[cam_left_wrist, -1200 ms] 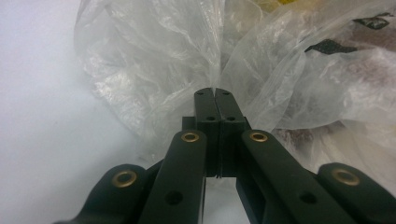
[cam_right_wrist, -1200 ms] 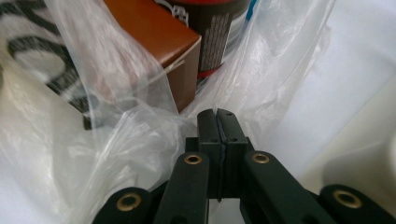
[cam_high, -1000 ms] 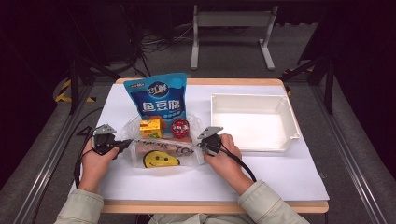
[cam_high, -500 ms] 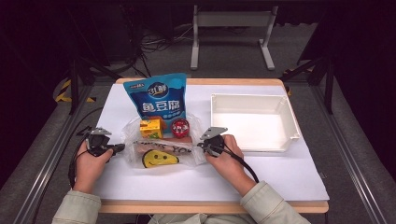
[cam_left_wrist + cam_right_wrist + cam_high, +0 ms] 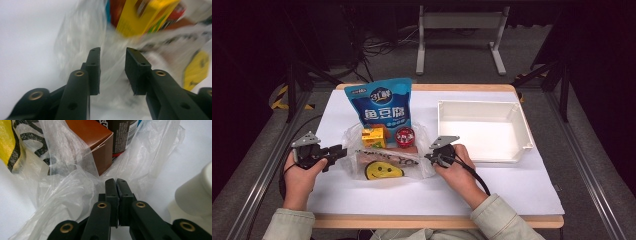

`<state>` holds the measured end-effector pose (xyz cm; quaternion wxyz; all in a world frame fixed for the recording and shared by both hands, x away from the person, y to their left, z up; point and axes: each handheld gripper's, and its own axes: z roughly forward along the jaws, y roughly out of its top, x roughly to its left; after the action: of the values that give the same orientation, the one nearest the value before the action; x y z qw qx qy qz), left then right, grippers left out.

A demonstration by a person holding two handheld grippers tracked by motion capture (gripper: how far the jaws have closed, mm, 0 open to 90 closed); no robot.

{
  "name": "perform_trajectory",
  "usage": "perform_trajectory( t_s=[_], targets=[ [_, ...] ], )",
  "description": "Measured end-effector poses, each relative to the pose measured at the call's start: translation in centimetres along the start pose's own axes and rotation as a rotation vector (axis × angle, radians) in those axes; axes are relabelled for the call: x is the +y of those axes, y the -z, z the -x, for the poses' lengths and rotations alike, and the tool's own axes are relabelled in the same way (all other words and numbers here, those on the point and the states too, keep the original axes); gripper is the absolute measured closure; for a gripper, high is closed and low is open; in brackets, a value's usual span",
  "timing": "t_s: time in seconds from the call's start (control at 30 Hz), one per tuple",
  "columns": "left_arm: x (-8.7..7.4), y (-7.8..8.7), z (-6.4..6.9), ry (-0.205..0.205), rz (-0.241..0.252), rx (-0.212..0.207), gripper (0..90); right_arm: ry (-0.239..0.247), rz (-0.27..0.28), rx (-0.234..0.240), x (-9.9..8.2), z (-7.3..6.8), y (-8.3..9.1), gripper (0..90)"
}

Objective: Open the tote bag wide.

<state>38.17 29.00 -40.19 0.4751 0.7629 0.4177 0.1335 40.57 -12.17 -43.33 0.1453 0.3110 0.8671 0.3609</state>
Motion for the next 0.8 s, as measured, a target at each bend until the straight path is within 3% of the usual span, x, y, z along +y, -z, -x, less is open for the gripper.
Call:
perform_trajectory(
  t_s=[0.03, 0.1, 0.23, 0.37, 0.53, 0.57, 0.7, 0.73, 0.77, 0.8],
  targets=[
    [0.0, 0.0, 0.0, 0.0, 0.0, 0.0, 65.2, 0.0, -0.001, 0.0, 0.0, 0.0, 0.0, 88.7],
    [0.5, 0.6, 0.8, -0.028, 0.044, -0.036, 64.7, 0.0, -0.001, 0.0, 0.0, 0.0, 0.0, 88.7],
    [0.8, 0.3, 2.0, -0.036, 0.027, -0.136, 57.3, -0.001, 0.002, 0.002, 0.0, 0.0, 0.0, 88.6],
    [0.7, -0.5, 2.3, -0.038, -0.018, -0.138, 42.7, -0.002, 0.005, 0.004, 0.1, 0.0, 0.1, 88.4],
    [0.0, -2.1, 2.3, -0.042, -0.12, -0.125, 36.1, -0.003, 0.006, 0.006, 0.1, 0.0, 0.1, 88.0],
    [-0.2, -2.1, 2.2, -0.046, -0.129, -0.125, 38.8, -0.003, 0.007, 0.006, 0.1, 0.0, 0.2, 88.0],
    [-0.5, -1.9, 2.2, -0.053, -0.146, -0.119, 70.0, -0.002, 0.008, 0.004, 0.1, 0.1, 0.2, 88.0],
    [-0.5, -1.7, 2.1, -0.065, -0.147, -0.132, 70.0, -0.001, 0.009, 0.005, 0.1, 0.1, 0.2, 88.1],
    [-0.5, -1.5, 2.2, -0.07, -0.152, -0.146, 85.4, 0.0, 0.008, 0.005, 0.1, 0.1, 0.2, 88.1],
    [-0.6, -1.4, 2.2, -0.076, -0.154, -0.148, 85.4, 0.0, 0.008, 0.005, 0.1, 0.1, 0.2, 88.1]
  ],
)
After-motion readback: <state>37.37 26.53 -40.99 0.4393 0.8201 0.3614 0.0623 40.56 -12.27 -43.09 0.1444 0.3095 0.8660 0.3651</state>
